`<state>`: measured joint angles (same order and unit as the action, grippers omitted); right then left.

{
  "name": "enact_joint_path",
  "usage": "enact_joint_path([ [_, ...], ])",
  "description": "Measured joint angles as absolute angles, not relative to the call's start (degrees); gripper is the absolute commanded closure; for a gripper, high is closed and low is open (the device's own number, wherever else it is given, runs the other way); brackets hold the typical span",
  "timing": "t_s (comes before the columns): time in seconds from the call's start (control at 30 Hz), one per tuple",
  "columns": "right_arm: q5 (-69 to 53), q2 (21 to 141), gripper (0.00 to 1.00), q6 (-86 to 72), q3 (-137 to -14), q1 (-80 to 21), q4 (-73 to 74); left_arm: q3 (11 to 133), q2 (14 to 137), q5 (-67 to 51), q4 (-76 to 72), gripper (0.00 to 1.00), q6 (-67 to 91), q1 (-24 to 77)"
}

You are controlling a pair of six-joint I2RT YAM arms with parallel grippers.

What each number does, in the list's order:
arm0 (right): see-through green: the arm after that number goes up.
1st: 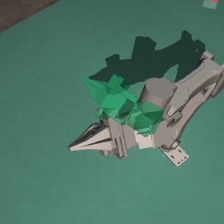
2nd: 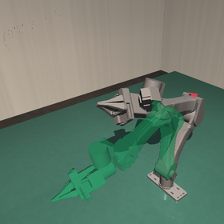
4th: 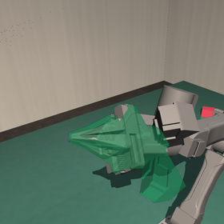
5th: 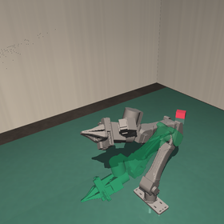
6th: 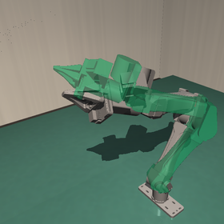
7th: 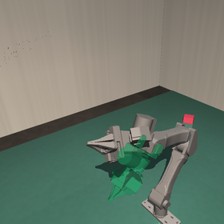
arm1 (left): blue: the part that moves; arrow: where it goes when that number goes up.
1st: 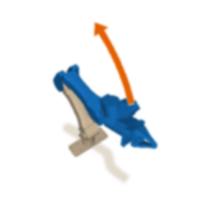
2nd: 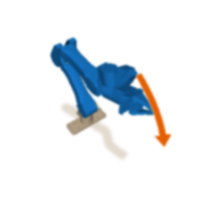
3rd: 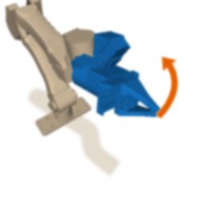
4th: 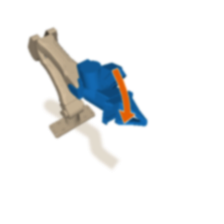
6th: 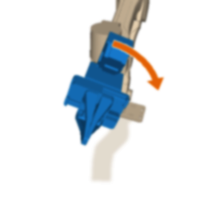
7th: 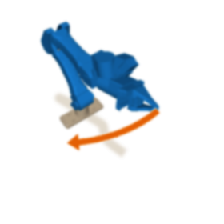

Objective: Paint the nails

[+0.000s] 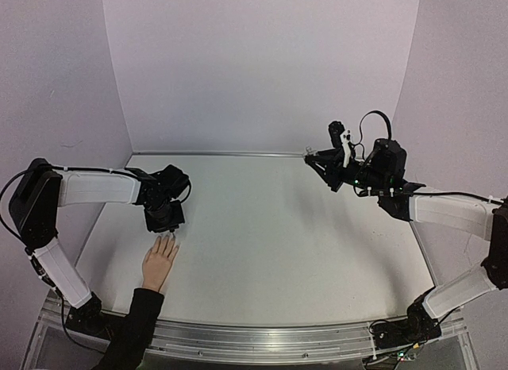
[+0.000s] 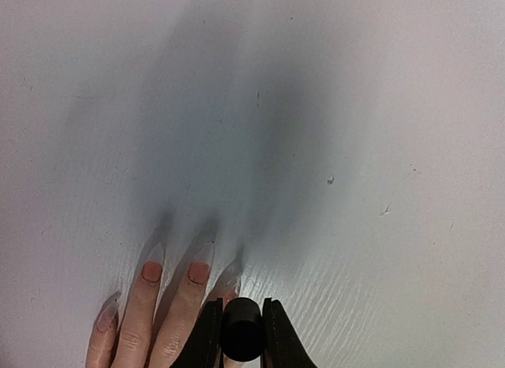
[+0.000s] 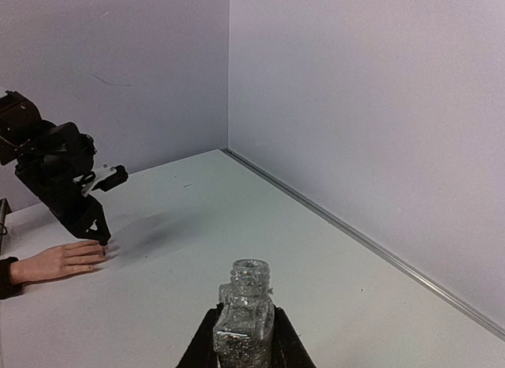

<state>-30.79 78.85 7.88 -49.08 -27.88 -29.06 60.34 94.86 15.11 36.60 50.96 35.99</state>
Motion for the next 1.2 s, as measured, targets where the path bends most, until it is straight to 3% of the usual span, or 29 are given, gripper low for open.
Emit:
enact_joint_path([
  [1.2,-30.8,78.85,1.0,7.88,-49.08,-27.88,-29.06,60.16,95.98,15.21,36.58,1.0,51.05,35.64],
])
